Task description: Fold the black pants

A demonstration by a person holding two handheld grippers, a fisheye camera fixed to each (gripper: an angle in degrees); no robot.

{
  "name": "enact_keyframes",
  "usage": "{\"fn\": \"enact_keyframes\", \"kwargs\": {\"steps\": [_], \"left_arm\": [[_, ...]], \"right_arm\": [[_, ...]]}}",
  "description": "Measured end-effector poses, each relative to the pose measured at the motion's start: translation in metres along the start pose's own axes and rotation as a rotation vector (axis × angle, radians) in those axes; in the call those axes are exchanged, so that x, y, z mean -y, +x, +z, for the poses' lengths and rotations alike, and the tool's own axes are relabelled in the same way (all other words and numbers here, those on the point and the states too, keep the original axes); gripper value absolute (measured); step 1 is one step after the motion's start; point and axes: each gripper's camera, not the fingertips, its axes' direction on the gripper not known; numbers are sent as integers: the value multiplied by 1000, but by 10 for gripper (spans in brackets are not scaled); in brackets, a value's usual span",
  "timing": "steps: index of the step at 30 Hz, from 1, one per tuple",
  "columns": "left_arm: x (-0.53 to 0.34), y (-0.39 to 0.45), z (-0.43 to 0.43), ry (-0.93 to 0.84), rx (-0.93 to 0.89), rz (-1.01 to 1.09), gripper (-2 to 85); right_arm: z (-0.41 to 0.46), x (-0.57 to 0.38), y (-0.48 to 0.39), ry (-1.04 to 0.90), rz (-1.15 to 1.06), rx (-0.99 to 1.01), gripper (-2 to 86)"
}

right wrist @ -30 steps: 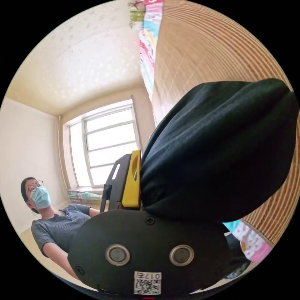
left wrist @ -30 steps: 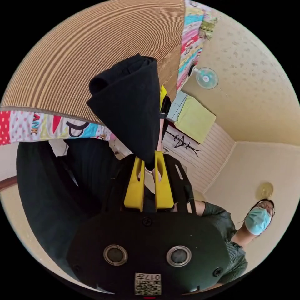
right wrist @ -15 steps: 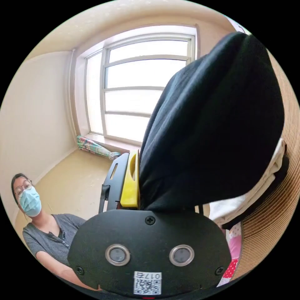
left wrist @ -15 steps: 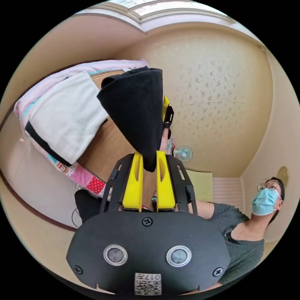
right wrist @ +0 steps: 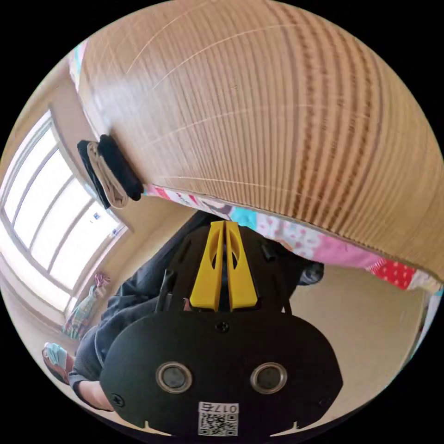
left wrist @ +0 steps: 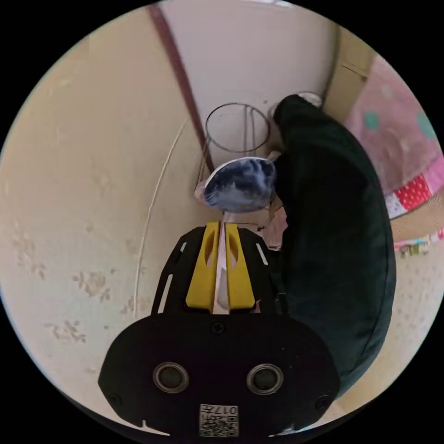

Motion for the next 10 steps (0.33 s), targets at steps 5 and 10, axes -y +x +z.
{"fn": "enact_keyframes", "kwargs": {"steps": [5, 10], "left_arm": [[-7, 24, 27, 161, -638, -88, -10], [7, 227, -28, 227, -590, 374, -10]], "right_arm": [[-123, -168, 112, 687, 229, 428, 4], [-95, -248, 155, 1065, 244, 954, 4]]}}
